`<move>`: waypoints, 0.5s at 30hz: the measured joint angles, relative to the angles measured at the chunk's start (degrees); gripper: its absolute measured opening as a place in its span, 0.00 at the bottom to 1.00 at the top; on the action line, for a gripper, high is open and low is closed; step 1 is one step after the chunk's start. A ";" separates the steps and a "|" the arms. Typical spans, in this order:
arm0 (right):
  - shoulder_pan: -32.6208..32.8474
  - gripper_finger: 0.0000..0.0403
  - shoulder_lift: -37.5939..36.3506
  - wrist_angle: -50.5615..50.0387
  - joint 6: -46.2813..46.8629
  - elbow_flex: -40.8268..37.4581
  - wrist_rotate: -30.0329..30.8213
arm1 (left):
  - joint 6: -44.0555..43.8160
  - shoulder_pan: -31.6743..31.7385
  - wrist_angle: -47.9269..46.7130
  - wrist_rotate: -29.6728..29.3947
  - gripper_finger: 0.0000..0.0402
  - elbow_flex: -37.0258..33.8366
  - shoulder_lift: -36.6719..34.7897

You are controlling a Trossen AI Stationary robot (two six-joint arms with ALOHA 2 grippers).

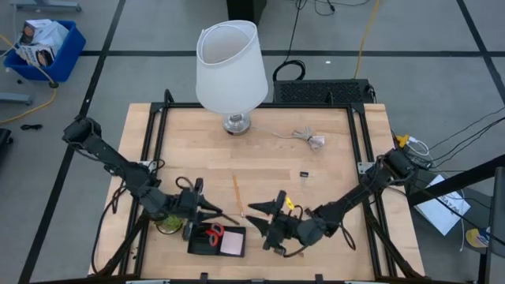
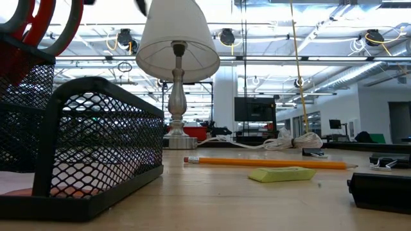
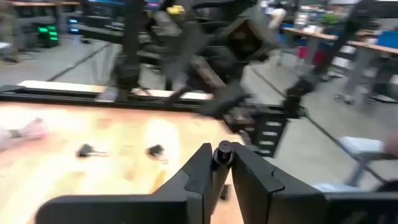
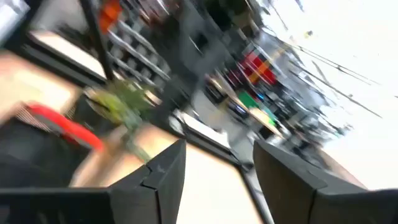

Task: Pick and place office supplies into organizer
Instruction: Put the black pen into the black desk organizer

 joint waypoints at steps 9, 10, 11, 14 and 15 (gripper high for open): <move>2.34 0.43 0.00 -1.27 -0.04 0.00 5.83 | 1.60 -8.53 -0.92 -1.65 0.06 0.00 -3.80; 2.30 0.43 0.00 -1.39 0.42 0.00 5.83 | 2.53 -9.57 -1.02 -3.23 0.06 0.00 -4.24; 2.28 0.43 0.00 -1.56 0.66 0.00 5.84 | 3.03 -10.53 -1.12 -5.18 0.06 0.00 -4.61; 2.19 0.43 0.00 -1.48 0.81 -0.57 5.73 | 2.72 -12.92 -3.80 -10.94 0.06 0.00 -6.03; 2.12 0.43 0.00 -1.36 0.97 -0.91 5.69 | 1.94 -13.72 -5.26 -12.60 0.06 0.00 -6.62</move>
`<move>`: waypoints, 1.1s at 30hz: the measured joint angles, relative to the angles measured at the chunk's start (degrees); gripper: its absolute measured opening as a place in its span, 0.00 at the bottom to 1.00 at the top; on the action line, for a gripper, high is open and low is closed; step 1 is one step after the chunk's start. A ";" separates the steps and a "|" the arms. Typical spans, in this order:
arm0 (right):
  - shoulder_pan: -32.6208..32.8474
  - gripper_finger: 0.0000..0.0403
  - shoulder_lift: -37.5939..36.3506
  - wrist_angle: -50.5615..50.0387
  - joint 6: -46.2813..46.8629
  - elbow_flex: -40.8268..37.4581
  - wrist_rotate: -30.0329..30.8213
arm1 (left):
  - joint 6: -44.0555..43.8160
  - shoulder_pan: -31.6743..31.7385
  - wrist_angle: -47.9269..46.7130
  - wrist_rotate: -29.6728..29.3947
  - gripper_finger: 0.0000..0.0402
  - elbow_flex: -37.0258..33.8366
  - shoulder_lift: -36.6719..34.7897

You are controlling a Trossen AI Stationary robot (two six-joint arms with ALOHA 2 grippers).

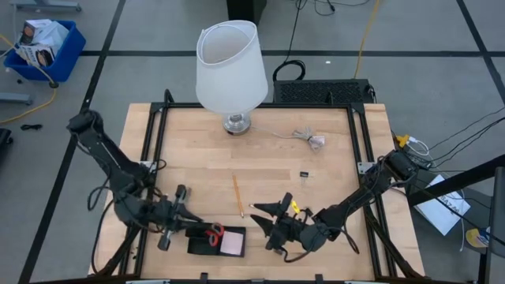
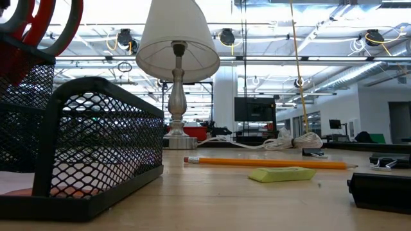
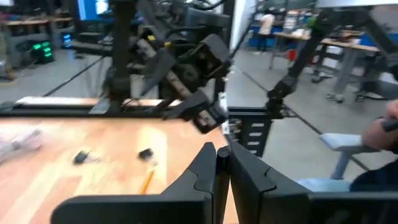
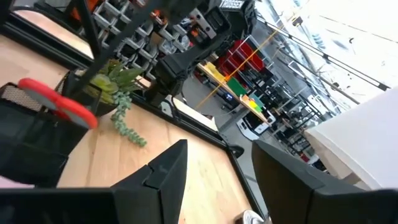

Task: Pick and place office supplies into organizer
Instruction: Put the black pen into the black desk organizer

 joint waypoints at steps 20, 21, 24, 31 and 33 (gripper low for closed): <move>-1.67 0.43 0.02 2.55 2.90 -3.81 -0.15 | -19.45 -7.70 -21.73 -11.84 0.12 0.00 -2.05; -1.67 0.43 0.02 2.52 2.90 -3.81 -0.15 | -20.98 -7.68 -22.68 -11.90 0.12 0.00 -1.83; -1.82 0.43 0.02 2.52 2.99 -3.81 -0.17 | -22.99 -7.64 -24.14 -11.35 0.10 0.00 -0.60; -1.89 0.43 0.02 2.46 4.45 -3.83 -1.87 | -27.04 -7.43 -23.78 -8.84 0.17 0.00 4.02; -1.99 0.43 0.02 2.46 4.80 -3.83 -1.87 | -28.16 -7.00 -23.83 -8.82 0.24 0.00 5.22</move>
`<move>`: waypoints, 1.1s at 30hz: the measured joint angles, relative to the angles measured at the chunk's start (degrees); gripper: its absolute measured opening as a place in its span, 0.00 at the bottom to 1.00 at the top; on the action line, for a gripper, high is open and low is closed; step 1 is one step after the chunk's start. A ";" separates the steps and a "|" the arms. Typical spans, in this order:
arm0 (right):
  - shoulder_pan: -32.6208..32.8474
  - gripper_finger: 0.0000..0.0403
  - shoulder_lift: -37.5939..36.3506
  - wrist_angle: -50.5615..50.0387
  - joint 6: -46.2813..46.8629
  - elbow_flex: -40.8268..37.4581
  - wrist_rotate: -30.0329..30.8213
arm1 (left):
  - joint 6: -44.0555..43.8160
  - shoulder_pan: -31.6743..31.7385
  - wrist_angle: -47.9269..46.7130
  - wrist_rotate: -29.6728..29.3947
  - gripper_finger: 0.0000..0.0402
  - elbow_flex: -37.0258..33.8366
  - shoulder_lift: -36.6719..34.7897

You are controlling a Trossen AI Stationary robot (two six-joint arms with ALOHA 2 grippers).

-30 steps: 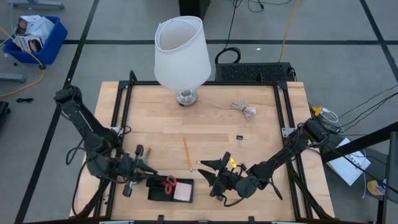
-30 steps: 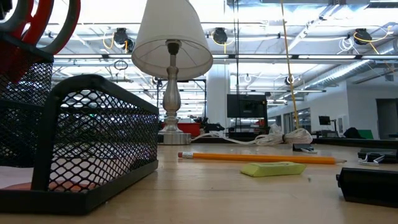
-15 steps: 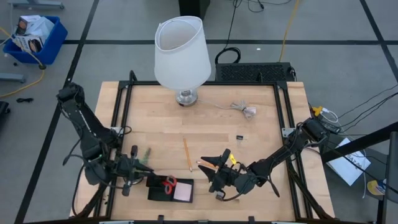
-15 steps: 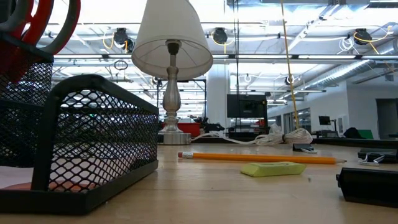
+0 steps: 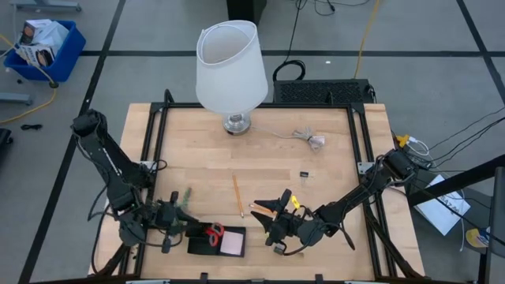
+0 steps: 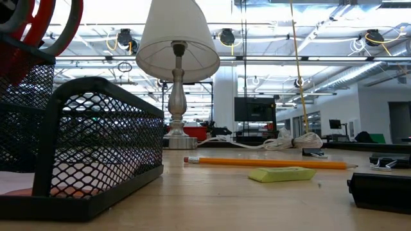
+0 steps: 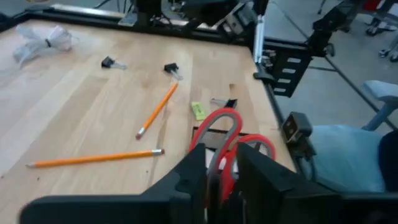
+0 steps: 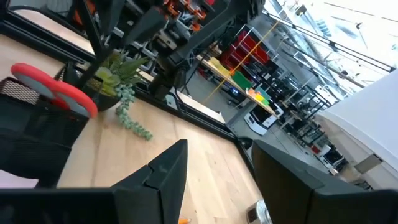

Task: Pick and place office supplies into organizer
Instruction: Put the black pen into the black desk organizer, then put the right yellow pencil into the black desk organizer

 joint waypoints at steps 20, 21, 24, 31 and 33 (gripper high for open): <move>-0.64 0.43 0.00 -11.54 7.30 -0.02 0.17 | 19.16 6.65 21.57 -3.46 0.58 0.00 2.41; -0.64 0.43 0.00 -13.38 8.51 -0.02 0.23 | 20.31 7.54 23.73 -4.08 0.58 0.00 2.40; -0.56 0.43 -0.17 -18.36 10.23 -0.02 0.50 | 25.51 11.20 28.54 -4.17 0.58 0.00 2.36; -0.25 0.43 -6.17 -29.33 22.91 -2.30 -0.62 | 34.45 22.89 39.38 7.51 0.58 0.00 2.34; -0.32 0.43 -8.71 -31.11 26.99 -5.61 -2.84 | 35.72 25.89 40.17 10.26 0.58 0.00 1.51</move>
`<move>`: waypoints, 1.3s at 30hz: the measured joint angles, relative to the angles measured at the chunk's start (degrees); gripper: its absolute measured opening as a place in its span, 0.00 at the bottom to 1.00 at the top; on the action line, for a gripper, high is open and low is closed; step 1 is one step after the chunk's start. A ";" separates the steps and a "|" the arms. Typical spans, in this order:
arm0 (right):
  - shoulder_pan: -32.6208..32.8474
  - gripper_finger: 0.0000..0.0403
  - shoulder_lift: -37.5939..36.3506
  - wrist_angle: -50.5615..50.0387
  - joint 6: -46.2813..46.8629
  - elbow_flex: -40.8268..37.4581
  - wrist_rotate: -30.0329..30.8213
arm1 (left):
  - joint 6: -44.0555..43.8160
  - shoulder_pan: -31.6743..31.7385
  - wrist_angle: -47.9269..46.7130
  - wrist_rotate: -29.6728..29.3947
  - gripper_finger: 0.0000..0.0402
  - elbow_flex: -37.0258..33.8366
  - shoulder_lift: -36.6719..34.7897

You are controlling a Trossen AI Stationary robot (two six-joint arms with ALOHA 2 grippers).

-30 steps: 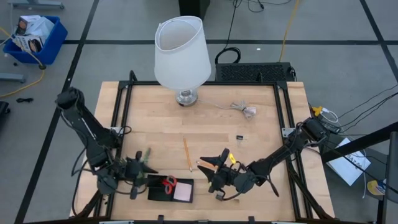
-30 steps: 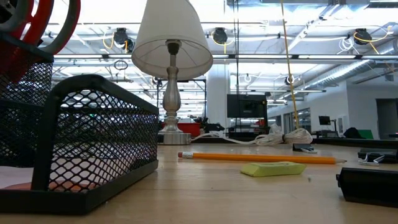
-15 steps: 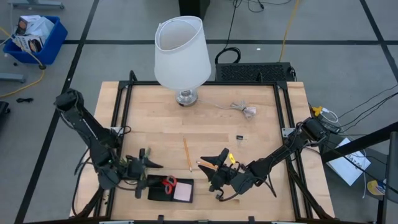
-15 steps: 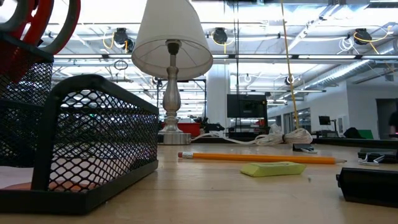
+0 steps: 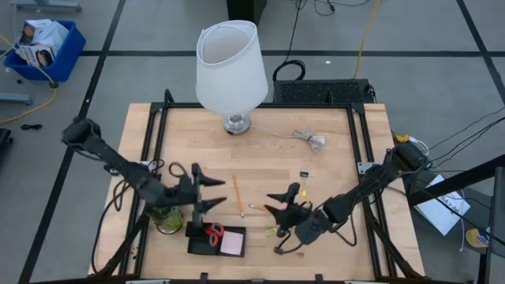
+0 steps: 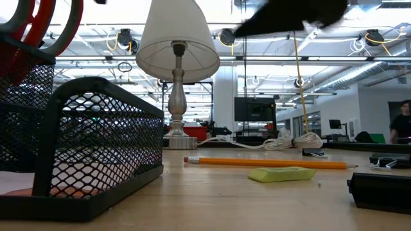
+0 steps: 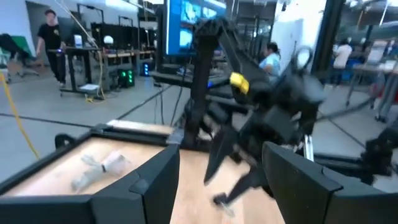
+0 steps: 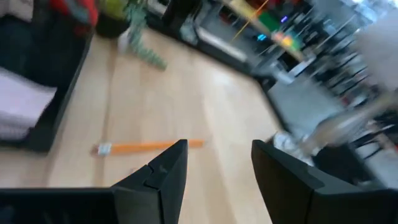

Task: Pick and place office supplies into organizer
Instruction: Put the right yellow pencil into the black desk organizer

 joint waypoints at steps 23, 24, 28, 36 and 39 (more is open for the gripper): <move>-2.23 0.42 -1.32 31.85 23.63 -31.20 -25.40 | -7.79 12.54 -1.30 16.54 0.58 0.00 -2.01; -1.82 0.42 0.25 32.13 24.01 -30.36 -25.42 | -7.82 12.55 -1.53 16.50 0.58 0.00 -2.01; -0.64 0.42 6.30 30.53 28.52 -26.54 -25.17 | -8.23 12.54 -2.32 16.48 0.58 0.00 -2.01; 1.40 0.42 9.58 19.61 31.28 -21.53 -20.58 | -8.23 12.54 -2.47 17.75 0.58 0.00 -2.01; 1.34 0.41 9.56 19.07 31.90 -21.53 -20.74 | -8.23 12.52 -2.45 17.79 0.58 0.00 -2.01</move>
